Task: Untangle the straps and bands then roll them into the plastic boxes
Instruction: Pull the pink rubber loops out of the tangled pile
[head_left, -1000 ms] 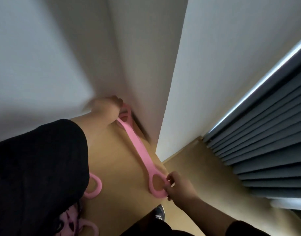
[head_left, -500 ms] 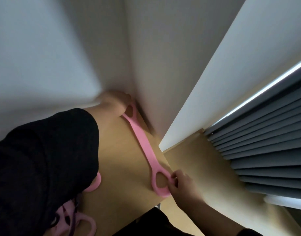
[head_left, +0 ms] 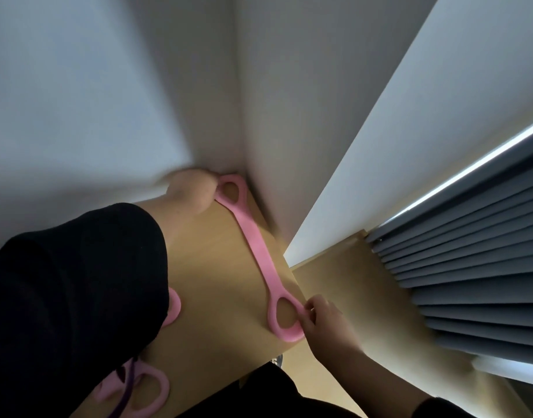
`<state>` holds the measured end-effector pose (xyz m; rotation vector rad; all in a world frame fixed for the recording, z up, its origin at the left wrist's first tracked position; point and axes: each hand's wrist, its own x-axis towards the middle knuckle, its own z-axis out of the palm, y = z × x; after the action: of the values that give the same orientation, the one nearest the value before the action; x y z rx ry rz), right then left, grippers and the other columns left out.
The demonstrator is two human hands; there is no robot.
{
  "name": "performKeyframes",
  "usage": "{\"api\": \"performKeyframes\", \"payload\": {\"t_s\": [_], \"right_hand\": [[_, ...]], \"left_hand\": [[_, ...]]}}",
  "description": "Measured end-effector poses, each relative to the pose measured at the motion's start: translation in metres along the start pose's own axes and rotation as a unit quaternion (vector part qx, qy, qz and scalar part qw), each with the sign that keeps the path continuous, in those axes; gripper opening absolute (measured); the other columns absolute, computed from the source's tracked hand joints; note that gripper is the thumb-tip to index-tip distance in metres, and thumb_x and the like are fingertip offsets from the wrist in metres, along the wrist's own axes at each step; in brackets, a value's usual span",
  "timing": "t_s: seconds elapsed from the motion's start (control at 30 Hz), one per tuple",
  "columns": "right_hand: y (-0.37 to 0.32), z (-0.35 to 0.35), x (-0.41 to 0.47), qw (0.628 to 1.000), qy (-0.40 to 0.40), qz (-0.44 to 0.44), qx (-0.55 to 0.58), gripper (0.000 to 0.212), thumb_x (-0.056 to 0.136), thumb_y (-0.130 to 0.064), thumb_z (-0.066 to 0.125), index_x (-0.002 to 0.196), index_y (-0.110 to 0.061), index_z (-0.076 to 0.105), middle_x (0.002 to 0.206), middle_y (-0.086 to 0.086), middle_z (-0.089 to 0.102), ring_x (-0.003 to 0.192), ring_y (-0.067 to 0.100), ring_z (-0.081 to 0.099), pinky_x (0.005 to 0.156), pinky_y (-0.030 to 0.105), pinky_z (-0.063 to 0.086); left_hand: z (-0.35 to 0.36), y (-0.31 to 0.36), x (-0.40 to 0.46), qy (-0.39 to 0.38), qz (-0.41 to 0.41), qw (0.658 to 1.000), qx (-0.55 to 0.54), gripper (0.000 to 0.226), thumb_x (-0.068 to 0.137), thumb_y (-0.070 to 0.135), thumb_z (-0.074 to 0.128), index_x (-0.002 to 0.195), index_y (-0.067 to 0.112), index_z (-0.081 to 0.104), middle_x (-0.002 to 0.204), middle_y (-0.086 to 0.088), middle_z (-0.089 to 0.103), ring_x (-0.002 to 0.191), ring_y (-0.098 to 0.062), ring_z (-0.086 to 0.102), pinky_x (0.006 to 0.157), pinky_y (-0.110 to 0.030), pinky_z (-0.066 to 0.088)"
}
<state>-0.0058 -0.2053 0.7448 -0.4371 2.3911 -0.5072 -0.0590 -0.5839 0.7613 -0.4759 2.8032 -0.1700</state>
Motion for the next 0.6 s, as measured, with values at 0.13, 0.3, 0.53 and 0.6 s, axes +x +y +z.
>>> {"api": "performKeyframes", "payload": {"t_s": [0.13,0.3,0.53,0.6], "right_hand": [[-0.005,-0.009,0.004,0.998,0.02,-0.036,-0.044,0.023,0.1,-0.041,0.051,0.117,-0.026,0.057,0.113,-0.009,0.055,0.106,0.01,0.052,0.09,0.025,0.046],[-0.027,-0.022,0.011,0.994,0.041,-0.081,-0.054,0.028,0.099,-0.038,0.053,0.124,-0.026,0.058,0.126,-0.008,0.056,0.119,0.012,0.05,0.1,0.03,0.046],[-0.074,-0.007,0.015,0.981,0.035,-0.188,-0.036,0.024,0.1,-0.031,0.052,0.121,-0.022,0.06,0.121,-0.004,0.06,0.106,0.012,0.054,0.097,0.029,0.049],[-0.088,0.005,0.016,0.975,0.018,-0.217,-0.034,0.023,0.099,-0.029,0.053,0.118,-0.021,0.06,0.119,-0.004,0.061,0.104,0.012,0.055,0.097,0.029,0.049]], "left_hand": [[-0.001,-0.014,-0.032,0.052,0.022,0.998,-0.033,0.016,0.096,0.029,0.055,0.094,0.02,0.067,0.094,-0.005,0.067,0.087,-0.029,0.063,0.069,-0.033,0.043],[0.008,-0.024,-0.099,0.053,0.045,0.991,-0.112,0.016,0.091,0.024,0.056,0.081,0.014,0.065,0.087,-0.007,0.066,0.085,-0.029,0.063,0.073,-0.037,0.047],[0.047,-0.041,-0.195,-0.082,-0.009,0.991,-0.104,0.025,0.093,0.026,0.048,0.109,0.02,0.066,0.124,-0.004,0.061,0.105,-0.019,0.057,0.091,-0.033,0.045],[0.047,-0.048,-0.22,-0.081,-0.041,0.986,-0.142,0.013,0.088,0.021,0.054,0.096,0.018,0.064,0.128,-0.01,0.058,0.097,-0.016,0.054,0.078,-0.028,0.042]]}}
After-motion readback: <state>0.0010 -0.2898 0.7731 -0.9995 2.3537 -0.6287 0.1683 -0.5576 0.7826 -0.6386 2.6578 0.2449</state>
